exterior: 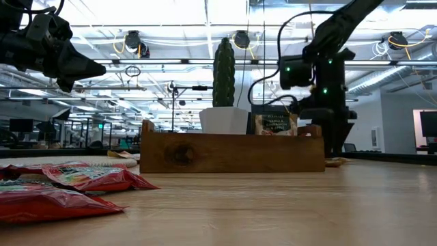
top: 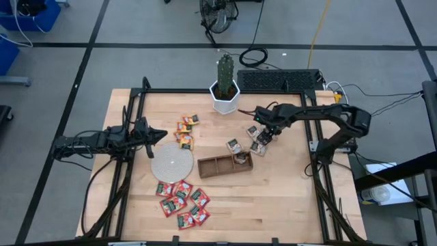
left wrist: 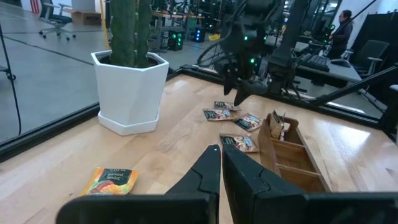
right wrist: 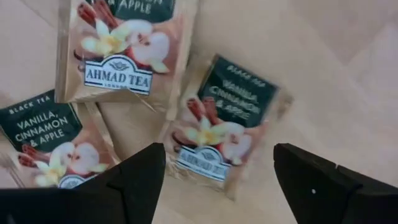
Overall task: Pick & Place Tea
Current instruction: Put the brown tea bag into the right section of the wooden organizer
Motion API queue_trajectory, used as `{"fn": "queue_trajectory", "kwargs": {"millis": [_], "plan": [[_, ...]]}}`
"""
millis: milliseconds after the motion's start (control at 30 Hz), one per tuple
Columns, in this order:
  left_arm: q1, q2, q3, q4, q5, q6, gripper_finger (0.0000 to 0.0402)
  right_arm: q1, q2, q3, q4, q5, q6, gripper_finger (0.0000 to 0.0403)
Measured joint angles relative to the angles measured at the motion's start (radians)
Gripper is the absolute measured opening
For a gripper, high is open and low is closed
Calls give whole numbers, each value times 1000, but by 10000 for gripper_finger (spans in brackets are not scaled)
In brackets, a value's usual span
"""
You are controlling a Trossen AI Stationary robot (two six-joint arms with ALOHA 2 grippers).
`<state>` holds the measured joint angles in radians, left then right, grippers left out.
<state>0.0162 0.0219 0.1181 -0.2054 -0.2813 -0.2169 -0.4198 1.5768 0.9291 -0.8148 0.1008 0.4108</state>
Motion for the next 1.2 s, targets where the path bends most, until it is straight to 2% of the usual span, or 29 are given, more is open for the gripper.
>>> {"fn": "queue_trajectory", "kwargs": {"millis": [333,467,600,900,967,1067,1200], "plan": [[0,0,0,0,0,0,21,0,104,5,-8,-39,72,266],[0,0,0,0,0,0,21,3,88,3,-3,-66,83,242],[0,0,0,0,0,0,21,10,57,-1,-9,-77,97,188],[0,0,0,0,0,0,21,13,37,-1,-32,-76,73,30],[0,0,0,0,0,0,21,23,37,-1,-32,-71,50,8],[0,0,0,0,0,0,21,31,37,-1,-32,-75,53,11],[0,0,0,0,0,0,21,28,18,1,-47,-134,48,30]]}}
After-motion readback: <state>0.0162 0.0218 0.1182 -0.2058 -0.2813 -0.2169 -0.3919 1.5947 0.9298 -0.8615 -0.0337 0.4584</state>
